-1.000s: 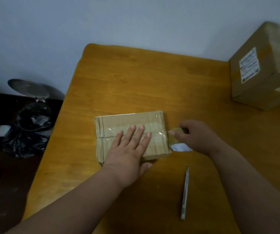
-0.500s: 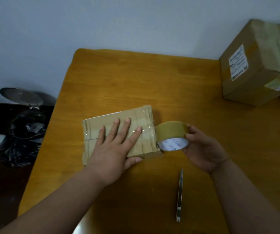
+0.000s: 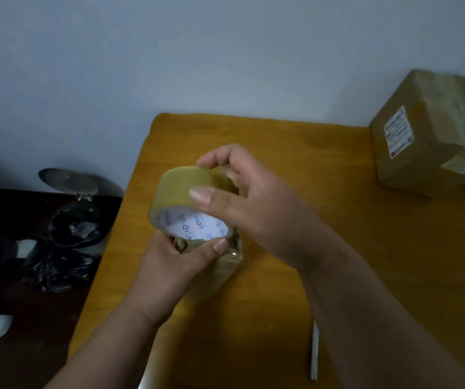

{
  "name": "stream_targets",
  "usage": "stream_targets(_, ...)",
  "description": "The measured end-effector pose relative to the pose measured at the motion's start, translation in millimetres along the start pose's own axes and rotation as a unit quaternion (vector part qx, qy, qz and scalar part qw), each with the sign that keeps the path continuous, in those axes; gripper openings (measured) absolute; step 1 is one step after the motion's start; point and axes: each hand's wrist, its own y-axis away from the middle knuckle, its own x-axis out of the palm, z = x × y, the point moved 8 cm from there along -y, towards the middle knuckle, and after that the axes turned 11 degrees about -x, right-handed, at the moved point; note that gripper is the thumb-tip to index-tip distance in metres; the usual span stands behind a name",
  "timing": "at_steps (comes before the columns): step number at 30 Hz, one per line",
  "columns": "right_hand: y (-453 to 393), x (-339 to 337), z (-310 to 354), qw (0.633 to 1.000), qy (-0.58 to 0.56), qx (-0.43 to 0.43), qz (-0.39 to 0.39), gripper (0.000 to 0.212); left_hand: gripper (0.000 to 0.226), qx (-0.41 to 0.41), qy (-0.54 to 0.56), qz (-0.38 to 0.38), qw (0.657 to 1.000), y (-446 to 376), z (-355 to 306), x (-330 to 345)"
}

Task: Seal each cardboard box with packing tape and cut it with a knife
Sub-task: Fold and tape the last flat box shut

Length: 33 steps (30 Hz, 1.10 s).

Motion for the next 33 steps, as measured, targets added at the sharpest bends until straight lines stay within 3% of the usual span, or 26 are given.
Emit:
stream_targets(4, 0, 23, -20, 0.995, -0.064, 0.046, 0.053, 0.046, 0.071, -0.022, 0.068, 0.003, 0.997, 3, 13, -35)
stream_targets(10, 0, 57, -25, 0.995, -0.029, 0.052, 0.077, 0.053, 0.051, -0.02, -0.05, 0.057, 0.997, 18, 24, -56)
stream_targets(17, -3, 54, -3, 0.996, 0.059, 0.016, 0.072, 0.032, 0.073, 0.002, -0.154, 0.005, 0.988, 17, 22, -75)
stream_targets(21, 16, 6, 4, 0.992, 0.124, 0.006, 0.037, 0.044, 0.096, 0.002, -0.174, 0.017, 0.985, 19, 21, -84)
stream_targets(28, 73, -27, -82, 0.983, 0.04, 0.176, 0.031, 0.032, 0.098, -0.026, -0.18, 0.03, 0.983, 20, 20, -80)
stream_targets(33, 70, 18, -105, 0.977, 0.098, 0.184, 0.04, 0.018, 0.097, -0.074, -0.095, 0.044, 0.992, 20, 23, -84)
